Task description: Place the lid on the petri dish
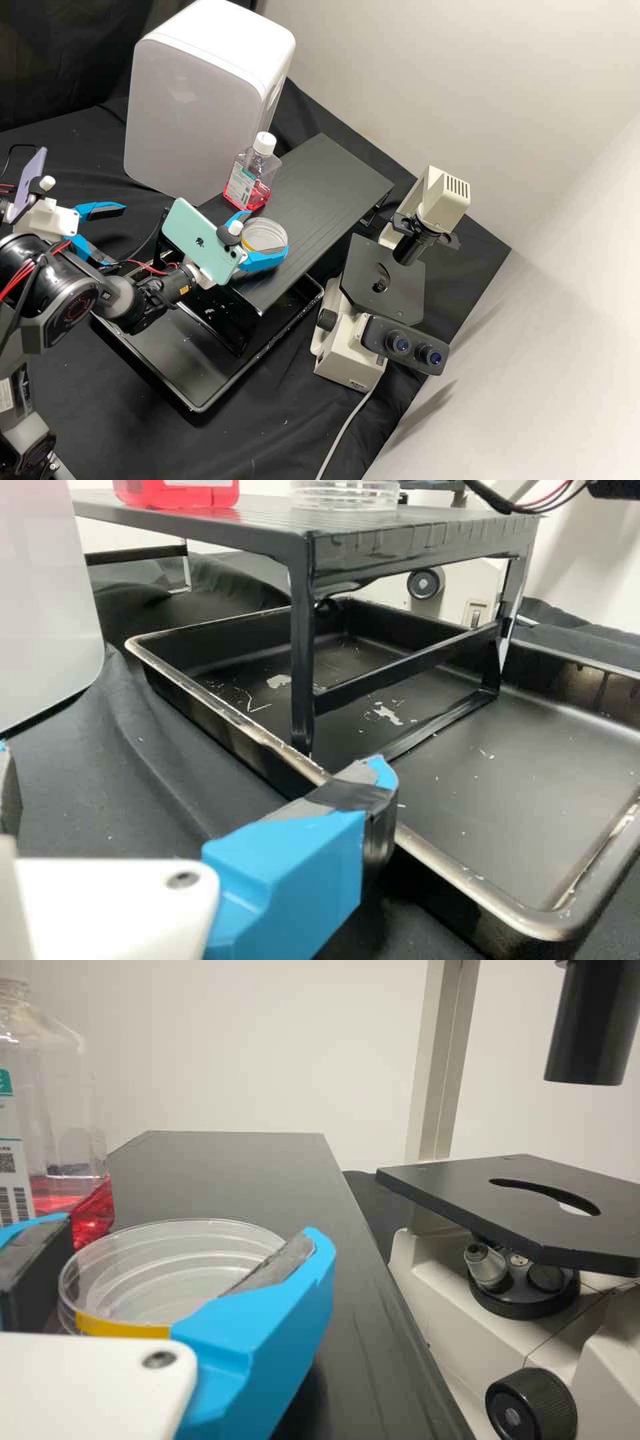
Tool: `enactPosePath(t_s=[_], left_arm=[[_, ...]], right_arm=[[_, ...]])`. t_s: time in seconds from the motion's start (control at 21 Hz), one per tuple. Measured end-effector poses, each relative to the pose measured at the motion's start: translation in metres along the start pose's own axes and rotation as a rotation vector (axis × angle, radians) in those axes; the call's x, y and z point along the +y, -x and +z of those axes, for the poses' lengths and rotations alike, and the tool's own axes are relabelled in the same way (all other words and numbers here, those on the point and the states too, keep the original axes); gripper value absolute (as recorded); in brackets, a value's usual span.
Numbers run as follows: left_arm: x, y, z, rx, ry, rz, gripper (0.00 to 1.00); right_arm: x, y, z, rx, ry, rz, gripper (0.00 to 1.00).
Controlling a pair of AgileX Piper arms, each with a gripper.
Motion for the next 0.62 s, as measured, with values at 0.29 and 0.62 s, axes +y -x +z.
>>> enactPosePath(t_s=[0.29,0.62], left_arm=[[0.0001,0.0000,-0.0003,0.004,0.001,0.001,1.00],[0.0001,0.0000,-0.0003,0.004,0.001,0.001,1.00]], right_arm=[[0.0032,-0.0072,0.0031,-0.014,0.000,0.009,0.00],[0.0012,-0.0083,0.0066,-0.027,0.001,0.003,0.00]])
